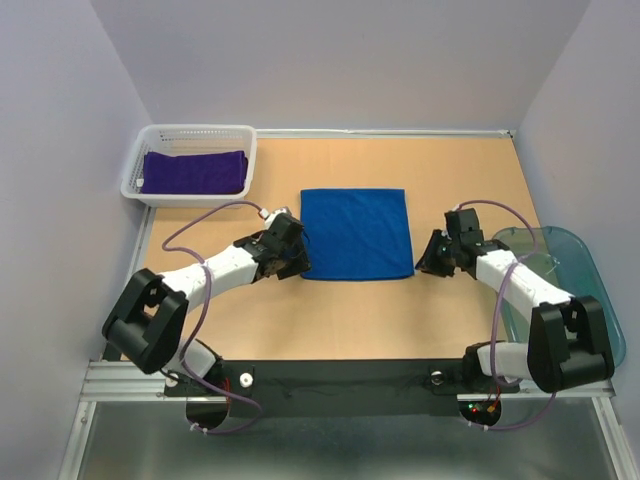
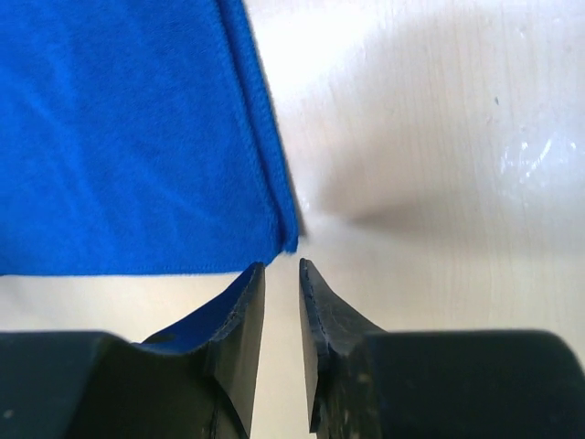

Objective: Fold and stack the towels
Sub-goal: Fold the towel

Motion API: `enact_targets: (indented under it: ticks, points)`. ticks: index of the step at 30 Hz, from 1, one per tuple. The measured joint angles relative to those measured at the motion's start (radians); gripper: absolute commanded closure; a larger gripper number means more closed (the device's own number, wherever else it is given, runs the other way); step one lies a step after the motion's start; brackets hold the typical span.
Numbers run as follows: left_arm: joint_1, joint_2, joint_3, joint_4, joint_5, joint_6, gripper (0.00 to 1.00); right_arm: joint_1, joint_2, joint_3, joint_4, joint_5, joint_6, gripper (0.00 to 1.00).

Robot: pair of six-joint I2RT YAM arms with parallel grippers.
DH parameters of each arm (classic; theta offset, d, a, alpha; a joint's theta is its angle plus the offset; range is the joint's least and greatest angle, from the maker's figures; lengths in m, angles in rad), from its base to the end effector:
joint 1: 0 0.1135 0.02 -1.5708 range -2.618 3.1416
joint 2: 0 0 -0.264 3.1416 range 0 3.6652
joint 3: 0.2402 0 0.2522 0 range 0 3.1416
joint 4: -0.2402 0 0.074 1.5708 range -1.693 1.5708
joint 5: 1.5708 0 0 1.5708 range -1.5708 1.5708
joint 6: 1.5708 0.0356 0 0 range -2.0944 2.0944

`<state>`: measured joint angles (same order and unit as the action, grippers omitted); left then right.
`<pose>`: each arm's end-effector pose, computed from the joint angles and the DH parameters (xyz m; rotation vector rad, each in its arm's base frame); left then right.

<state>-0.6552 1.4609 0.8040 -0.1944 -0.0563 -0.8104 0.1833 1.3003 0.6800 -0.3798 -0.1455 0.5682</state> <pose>0.2342 -0.1775 0.1914 -0.2210 2.5000 -0.5789 0.2377 0.0493 0.1824 0.4471 2.5876 0.4606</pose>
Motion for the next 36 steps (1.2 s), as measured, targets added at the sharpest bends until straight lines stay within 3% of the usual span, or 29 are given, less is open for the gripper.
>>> enact_targets:
  ticks: [4, 9, 15, 22, 30, 36]
  points:
    - [-0.013, -0.094, 0.0, -0.026, -0.004, -0.005, 0.46, 0.0, -0.059, 0.032, -0.043, -0.023, -0.005, 0.73]
    - [-0.018, -0.119, 0.058, -0.049, -0.007, -0.007, 0.62, 0.003, -0.032, 0.127, -0.029, -0.12, -0.008, 0.73]
    - [-0.04, 0.023, 0.162, -0.013, 0.003, 0.014, 0.72, 0.034, 0.088, 0.145, 0.027, -0.182, -0.002, 0.76]
    - [-0.056, 0.174, 0.162, 0.003, 0.03, 0.032, 0.83, 0.039, 0.201, 0.093, 0.072, -0.146, 0.004, 0.81]
    - [-0.055, 0.183, 0.08, 0.031, 0.064, 0.045, 0.91, 0.034, 0.166, -0.014, 0.129, -0.119, 0.043, 0.77]
    - [-0.055, 0.056, -0.067, 0.052, 0.15, 0.042, 0.92, 0.034, 0.027, -0.14, 0.109, -0.15, 0.125, 0.75]
